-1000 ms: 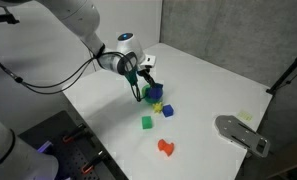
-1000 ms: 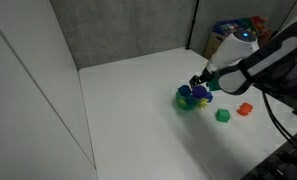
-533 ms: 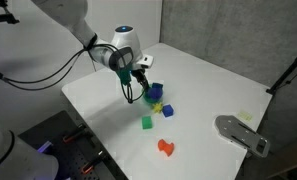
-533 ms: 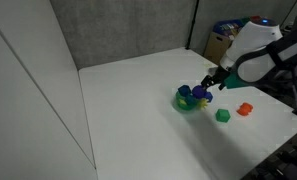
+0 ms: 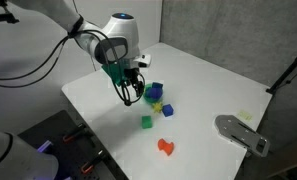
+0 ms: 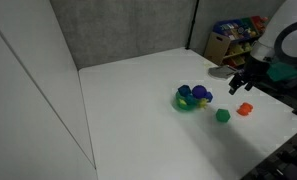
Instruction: Put the purple ball in the bowl
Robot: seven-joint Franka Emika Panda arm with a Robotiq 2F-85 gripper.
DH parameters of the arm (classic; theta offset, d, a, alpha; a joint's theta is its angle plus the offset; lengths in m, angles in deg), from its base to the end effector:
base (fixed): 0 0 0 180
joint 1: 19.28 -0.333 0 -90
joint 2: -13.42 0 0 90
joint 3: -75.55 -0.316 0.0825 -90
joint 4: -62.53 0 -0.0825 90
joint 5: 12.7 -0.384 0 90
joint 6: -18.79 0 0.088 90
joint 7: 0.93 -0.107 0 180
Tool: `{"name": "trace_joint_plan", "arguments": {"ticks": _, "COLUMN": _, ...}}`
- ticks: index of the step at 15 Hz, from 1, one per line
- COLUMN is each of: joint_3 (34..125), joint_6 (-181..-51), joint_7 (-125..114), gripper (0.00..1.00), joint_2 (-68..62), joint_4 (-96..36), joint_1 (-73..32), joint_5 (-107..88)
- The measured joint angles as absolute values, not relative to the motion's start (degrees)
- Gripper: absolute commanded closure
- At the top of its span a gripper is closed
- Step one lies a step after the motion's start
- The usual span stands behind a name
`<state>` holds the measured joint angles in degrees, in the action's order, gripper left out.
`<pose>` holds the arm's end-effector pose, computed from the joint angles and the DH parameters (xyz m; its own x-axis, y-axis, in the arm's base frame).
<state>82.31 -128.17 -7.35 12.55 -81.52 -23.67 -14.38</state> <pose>0.4668 -0.0199 0.2771 0.9836 -0.1769 0.0336 -0.1764 -0.9841 -0.0189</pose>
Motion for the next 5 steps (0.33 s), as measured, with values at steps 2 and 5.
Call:
{"name": "trace_joint_plan", "arguments": {"ticks": 2, "joint_3": 81.8, "joint_6": -124.1, "joint_7": -5.0, "gripper": 0.00, "joint_2": 15.5, "joint_4": -82.3, "joint_1": -22.1, "joint_5": -14.4}}
{"name": "trace_joint_plan", "arguments": {"ticks": 5, "joint_3": 81.4, "joint_6": -120.4, "joint_7": -3.8, "gripper": 0.00, "joint_2": 18.7, "joint_4": -83.0, "joint_1": -20.8, "joint_5": -14.3}}
